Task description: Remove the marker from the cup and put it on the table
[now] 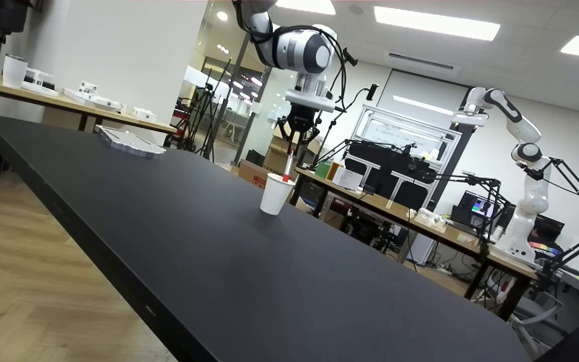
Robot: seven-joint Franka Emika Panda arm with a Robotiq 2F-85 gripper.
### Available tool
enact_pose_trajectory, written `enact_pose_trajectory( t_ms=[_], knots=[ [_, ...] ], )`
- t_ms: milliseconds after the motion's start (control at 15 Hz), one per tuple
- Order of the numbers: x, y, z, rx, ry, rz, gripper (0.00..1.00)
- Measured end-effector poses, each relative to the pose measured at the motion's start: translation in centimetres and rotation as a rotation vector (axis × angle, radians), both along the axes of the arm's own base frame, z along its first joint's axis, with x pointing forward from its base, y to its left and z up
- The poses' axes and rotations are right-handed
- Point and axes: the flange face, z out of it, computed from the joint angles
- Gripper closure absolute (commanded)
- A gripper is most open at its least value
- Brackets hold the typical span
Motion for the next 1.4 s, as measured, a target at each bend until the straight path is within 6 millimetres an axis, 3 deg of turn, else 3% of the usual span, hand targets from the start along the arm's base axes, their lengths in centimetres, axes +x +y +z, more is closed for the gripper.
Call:
enact_pose_trajectory(
  t_ms=[467, 800, 1000, 1400],
  knots=[
    [-0.3, -0.5, 5.6, -0.008, -0.051, -0.006, 0.95],
    [-0.8, -4.0, 7.9, -0.062, -0.037, -0.05, 0.95],
    [-1.4, -7.3, 6.9, -0.075, 0.034, -0.093, 0.95],
    [-2.7, -13.3, 2.8, -0.069, 0.164, -0.168, 0.95]
  ],
)
